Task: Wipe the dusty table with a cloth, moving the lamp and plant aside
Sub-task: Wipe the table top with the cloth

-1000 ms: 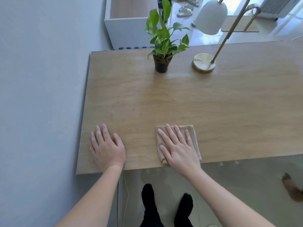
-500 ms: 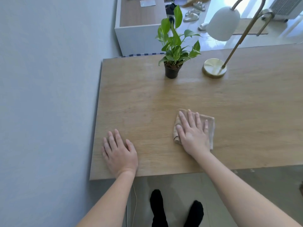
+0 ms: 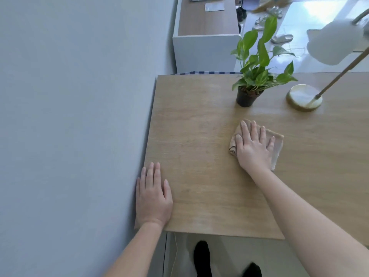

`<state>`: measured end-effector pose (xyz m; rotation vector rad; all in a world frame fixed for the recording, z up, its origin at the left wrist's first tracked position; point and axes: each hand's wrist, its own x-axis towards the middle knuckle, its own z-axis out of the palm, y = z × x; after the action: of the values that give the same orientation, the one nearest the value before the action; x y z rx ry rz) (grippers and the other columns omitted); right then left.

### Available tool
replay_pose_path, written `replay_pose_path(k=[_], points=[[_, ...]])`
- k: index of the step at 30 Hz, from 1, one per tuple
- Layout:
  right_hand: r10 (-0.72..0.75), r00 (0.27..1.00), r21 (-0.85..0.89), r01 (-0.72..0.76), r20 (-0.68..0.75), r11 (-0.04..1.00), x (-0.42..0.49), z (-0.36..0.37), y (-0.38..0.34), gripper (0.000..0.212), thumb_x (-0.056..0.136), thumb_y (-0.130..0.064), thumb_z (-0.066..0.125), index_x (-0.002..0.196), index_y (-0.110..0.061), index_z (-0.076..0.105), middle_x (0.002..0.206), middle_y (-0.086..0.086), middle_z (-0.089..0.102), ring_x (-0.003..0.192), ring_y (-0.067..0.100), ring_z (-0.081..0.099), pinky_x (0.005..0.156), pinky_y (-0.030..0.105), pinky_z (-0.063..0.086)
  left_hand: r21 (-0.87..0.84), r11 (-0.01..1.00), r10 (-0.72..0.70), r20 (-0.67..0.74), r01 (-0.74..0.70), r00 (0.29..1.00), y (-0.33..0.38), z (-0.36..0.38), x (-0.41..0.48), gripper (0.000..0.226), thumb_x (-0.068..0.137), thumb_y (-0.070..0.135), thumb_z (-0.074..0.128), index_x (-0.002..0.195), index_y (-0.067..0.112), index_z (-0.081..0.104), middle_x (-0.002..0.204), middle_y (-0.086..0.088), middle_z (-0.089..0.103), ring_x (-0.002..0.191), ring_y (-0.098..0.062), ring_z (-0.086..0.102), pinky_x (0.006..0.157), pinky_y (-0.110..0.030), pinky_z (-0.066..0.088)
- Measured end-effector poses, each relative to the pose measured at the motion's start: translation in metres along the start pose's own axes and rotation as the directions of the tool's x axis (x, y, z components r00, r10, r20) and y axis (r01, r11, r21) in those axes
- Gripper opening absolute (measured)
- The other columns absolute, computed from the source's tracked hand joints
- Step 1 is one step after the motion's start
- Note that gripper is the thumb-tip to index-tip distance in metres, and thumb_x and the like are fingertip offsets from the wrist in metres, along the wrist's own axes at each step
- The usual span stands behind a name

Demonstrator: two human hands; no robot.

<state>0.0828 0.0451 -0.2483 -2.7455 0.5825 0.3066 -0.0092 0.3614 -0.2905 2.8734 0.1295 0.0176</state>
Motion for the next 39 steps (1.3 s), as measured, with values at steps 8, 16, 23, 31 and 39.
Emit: replay_pose_path(k=[8,16,23,31,39], points=[[-0.556,0.804,-0.039,0.575,0.212,0.817,-0.097,0.047,-0.071,0.057,0.110,-0.062,0.011,0.165,-0.054,-0.003,0.174,-0.023,-0.013,0.161,0.010,-0.018,0.131,0.050,-0.009,0.000,1.000,0.004,-0.006,-0.004,1.000,-0.005,0.001,0.001,0.064,0.107,0.042,0.032,0.168,0.022,0.033,0.175,0.003,0.030,0.163,-0.020,0.023,0.133,-0.043,0.020],[-0.203,0.979,-0.030,0.204,0.021,0.979,0.020,0.008,-0.058,0.057,0.110,-0.059,0.010,0.166,-0.051,0.002,0.177,-0.017,-0.005,0.163,0.016,-0.009,0.130,0.053,-0.008,0.002,1.000,0.006,0.023,-0.006,1.000,-0.007,0.001,0.005,0.065,0.108,0.044,0.030,0.170,0.025,0.026,0.177,0.006,0.024,0.165,-0.018,0.016,0.134,-0.042,0.018],[-0.560,0.813,-0.051,0.573,0.158,0.818,-0.053,0.059,-0.132,0.057,0.110,-0.059,0.014,0.167,-0.049,0.009,0.177,-0.017,0.001,0.164,0.016,-0.007,0.131,0.052,-0.007,-0.003,1.000,0.013,-0.007,-0.013,1.000,-0.008,0.002,0.005,0.063,0.107,0.040,0.036,0.167,0.023,0.035,0.174,0.005,0.031,0.162,-0.021,0.027,0.131,-0.043,0.025],[-0.327,0.943,-0.075,0.331,0.063,0.941,-0.005,0.012,-0.042,0.057,0.109,-0.065,0.010,0.164,-0.055,0.000,0.176,-0.020,-0.005,0.163,0.013,-0.008,0.131,0.050,-0.007,-0.006,1.000,0.019,0.002,-0.019,1.000,-0.006,-0.001,0.005,0.063,0.109,0.040,0.030,0.170,0.024,0.027,0.176,0.005,0.026,0.165,-0.017,0.016,0.133,-0.042,0.021],[-0.459,0.882,-0.043,0.465,0.105,0.884,-0.051,0.066,-0.138,0.061,0.108,-0.064,0.009,0.167,-0.048,-0.002,0.176,-0.012,-0.010,0.163,0.021,-0.014,0.130,0.054,-0.009,-0.017,1.000,0.023,-0.028,-0.023,0.999,-0.008,0.002,0.007,0.062,0.107,0.037,0.034,0.167,0.021,0.037,0.173,0.001,0.035,0.162,-0.021,0.025,0.132,-0.043,0.025]])
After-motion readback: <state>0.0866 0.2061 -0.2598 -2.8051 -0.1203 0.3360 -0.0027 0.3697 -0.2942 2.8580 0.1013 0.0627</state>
